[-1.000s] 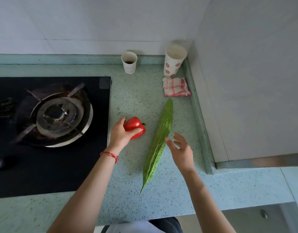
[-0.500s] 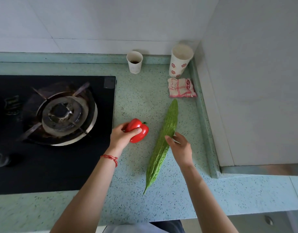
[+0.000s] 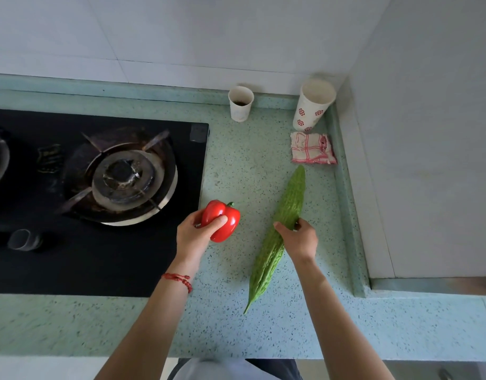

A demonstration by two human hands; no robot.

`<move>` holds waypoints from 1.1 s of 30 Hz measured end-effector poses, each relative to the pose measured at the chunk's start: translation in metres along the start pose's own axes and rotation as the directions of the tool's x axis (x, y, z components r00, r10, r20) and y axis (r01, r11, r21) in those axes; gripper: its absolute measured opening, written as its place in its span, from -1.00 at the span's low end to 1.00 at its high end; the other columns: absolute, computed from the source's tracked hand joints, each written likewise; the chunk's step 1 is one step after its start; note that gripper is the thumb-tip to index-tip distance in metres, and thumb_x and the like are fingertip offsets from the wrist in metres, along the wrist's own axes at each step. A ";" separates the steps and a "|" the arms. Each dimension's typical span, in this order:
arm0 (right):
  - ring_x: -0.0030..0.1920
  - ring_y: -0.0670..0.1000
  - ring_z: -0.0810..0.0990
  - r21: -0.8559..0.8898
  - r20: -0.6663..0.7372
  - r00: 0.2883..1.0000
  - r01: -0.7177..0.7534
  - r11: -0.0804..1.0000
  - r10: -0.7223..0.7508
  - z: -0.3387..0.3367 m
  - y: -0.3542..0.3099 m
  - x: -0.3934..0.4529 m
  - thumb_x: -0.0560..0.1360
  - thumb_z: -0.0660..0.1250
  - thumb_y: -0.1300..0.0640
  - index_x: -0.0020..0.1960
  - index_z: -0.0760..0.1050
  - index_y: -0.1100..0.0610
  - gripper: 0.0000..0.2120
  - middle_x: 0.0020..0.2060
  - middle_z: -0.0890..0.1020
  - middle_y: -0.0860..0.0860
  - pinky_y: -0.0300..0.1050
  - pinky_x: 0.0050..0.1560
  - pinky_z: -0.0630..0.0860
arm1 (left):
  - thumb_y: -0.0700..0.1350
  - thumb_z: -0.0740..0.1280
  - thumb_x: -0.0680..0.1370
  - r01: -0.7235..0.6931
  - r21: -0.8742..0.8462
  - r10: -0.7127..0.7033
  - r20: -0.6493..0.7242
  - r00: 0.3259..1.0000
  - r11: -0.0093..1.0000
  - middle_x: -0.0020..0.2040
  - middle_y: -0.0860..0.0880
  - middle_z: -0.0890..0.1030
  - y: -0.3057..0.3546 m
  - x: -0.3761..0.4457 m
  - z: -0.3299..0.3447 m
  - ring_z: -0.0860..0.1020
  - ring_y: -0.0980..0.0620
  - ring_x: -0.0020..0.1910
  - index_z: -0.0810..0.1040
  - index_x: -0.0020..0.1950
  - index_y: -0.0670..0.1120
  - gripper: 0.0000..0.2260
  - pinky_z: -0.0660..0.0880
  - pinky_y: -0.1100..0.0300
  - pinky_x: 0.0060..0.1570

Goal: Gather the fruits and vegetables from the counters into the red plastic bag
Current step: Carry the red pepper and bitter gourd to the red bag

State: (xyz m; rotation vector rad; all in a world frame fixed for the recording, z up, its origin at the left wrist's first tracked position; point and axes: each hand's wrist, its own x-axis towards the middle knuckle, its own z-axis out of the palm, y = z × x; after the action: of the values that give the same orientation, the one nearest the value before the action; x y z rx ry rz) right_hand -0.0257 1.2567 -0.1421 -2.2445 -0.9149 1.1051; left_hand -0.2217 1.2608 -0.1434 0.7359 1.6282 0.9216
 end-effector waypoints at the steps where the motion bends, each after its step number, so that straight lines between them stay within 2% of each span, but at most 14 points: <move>1: 0.08 0.06 0.54 0.005 0.005 1.000 0.001 1.000 -0.001 0.000 0.001 0.000 0.43 0.41 0.01 0.36 0.32 0.27 -0.39 0.21 0.54 0.11 -0.24 -0.06 0.39 | -0.07 0.53 0.31 -0.003 -0.007 0.003 0.002 1.000 1.000 -0.06 0.02 0.59 0.000 -0.002 -0.002 0.58 -0.04 0.02 0.54 -0.09 0.06 -0.74 0.52 -0.01 0.10; 6: 0.01 0.02 0.58 0.074 0.032 0.999 0.031 0.997 -0.033 0.000 0.010 -0.009 0.40 0.43 0.03 0.31 0.41 0.24 -0.45 0.13 0.58 0.07 -0.20 -0.05 0.50 | 0.02 0.54 0.25 0.000 -0.055 0.001 0.022 1.000 0.998 -0.04 0.01 0.59 0.002 -0.012 -0.012 0.58 -0.06 0.03 0.52 -0.13 0.12 -0.72 0.51 -0.07 0.14; 9: -0.18 0.03 0.62 0.165 0.068 0.994 0.074 0.983 -0.087 -0.002 0.010 -0.023 0.40 0.44 0.13 0.20 0.50 0.21 -0.60 -0.09 0.63 0.04 -0.13 -0.13 0.58 | 0.12 0.51 0.14 0.009 -0.088 -0.007 0.031 0.999 0.996 -0.04 0.02 0.58 0.004 -0.019 -0.019 0.58 -0.07 0.04 0.52 -0.14 0.12 -0.64 0.52 -0.08 0.12; 11: -0.23 0.04 0.64 0.225 0.094 0.987 0.106 0.968 -0.130 -0.003 0.008 -0.033 0.41 0.44 0.18 0.13 0.53 0.15 -0.70 -0.21 0.65 0.02 -0.07 -0.14 0.62 | 0.04 0.52 0.24 0.009 -0.106 -0.006 0.024 1.000 0.994 -0.04 0.02 0.57 0.004 -0.025 -0.024 0.58 -0.07 0.04 0.52 -0.15 0.12 -0.73 0.53 -0.08 0.11; 14: -0.29 -0.04 0.65 0.314 0.131 0.972 0.148 0.938 -0.198 -0.004 0.004 -0.048 0.42 0.42 0.23 0.08 0.52 0.06 -0.74 -0.26 0.66 -0.01 -0.26 -0.29 0.59 | -0.10 0.48 0.36 0.008 -0.135 -0.009 -0.005 1.000 0.991 -0.05 0.00 0.57 0.001 -0.033 -0.035 0.57 -0.09 0.06 0.52 -0.14 0.09 -0.82 0.52 -0.03 0.10; 18: -0.27 -0.05 0.66 0.381 0.172 0.945 0.196 0.904 -0.277 -0.001 -0.004 -0.066 0.42 0.41 0.23 0.08 0.55 0.12 -0.77 -0.20 0.68 0.05 -0.30 -0.30 0.57 | -0.08 0.48 0.37 0.005 -0.181 -0.019 -0.073 0.997 0.983 0.00 -0.03 0.56 -0.003 -0.047 -0.053 0.55 -0.06 0.07 0.52 -0.01 -0.02 -0.76 0.51 0.00 0.12; 24: -0.24 -0.12 0.66 0.393 0.317 0.863 0.259 0.882 -0.394 0.007 -0.018 -0.086 0.43 0.41 0.23 0.04 0.54 0.05 -0.78 -0.17 0.67 -0.02 -0.37 -0.29 0.53 | -0.07 0.46 0.39 -0.034 -0.255 -0.036 -0.263 0.964 0.966 0.00 -0.03 0.55 -0.014 -0.080 -0.081 0.55 0.00 0.00 0.52 0.12 -0.08 -0.67 0.49 0.21 -0.09; 27: -0.24 -0.16 0.66 0.354 0.404 0.808 0.294 0.888 -0.429 0.014 -0.023 -0.094 0.43 0.42 0.19 0.05 0.53 0.01 -0.78 -0.17 0.67 -0.05 -0.40 -0.29 0.52 | -0.06 0.45 0.39 -0.022 -0.320 -0.103 -0.367 0.925 0.947 0.03 -0.04 0.56 -0.027 -0.100 -0.093 0.55 0.00 0.01 0.51 0.18 -0.09 -0.61 0.49 0.17 -0.02; 30: -0.29 -0.23 0.64 0.324 0.472 0.743 0.354 0.877 -0.474 0.023 -0.027 -0.104 0.42 0.42 0.18 -0.04 0.52 -0.07 -0.80 -0.20 0.66 -0.08 -0.44 -0.33 0.49 | -0.03 0.46 0.36 -0.033 -0.356 -0.146 -0.465 0.873 0.934 0.07 -0.08 0.57 -0.044 -0.124 -0.104 0.55 -0.03 0.04 0.50 0.20 -0.10 -0.56 0.50 0.05 0.10; 33: -0.30 -0.25 0.63 0.293 0.543 0.670 0.414 0.862 -0.506 0.035 -0.028 -0.116 0.42 0.42 0.17 -0.03 0.53 -0.07 -0.80 -0.22 0.65 -0.11 -0.46 -0.33 0.48 | -0.04 0.48 0.35 -0.078 -0.431 -0.195 -0.553 0.810 0.899 0.10 -0.12 0.56 -0.062 -0.152 -0.115 0.55 -0.07 0.06 0.49 0.22 -0.14 -0.52 0.53 0.06 0.04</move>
State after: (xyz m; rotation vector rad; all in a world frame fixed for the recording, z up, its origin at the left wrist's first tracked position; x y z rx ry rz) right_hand -0.1170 1.1937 -0.0850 -1.3903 -1.5001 1.5950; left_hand -0.2982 1.0790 -0.1070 0.0668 1.8509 1.5110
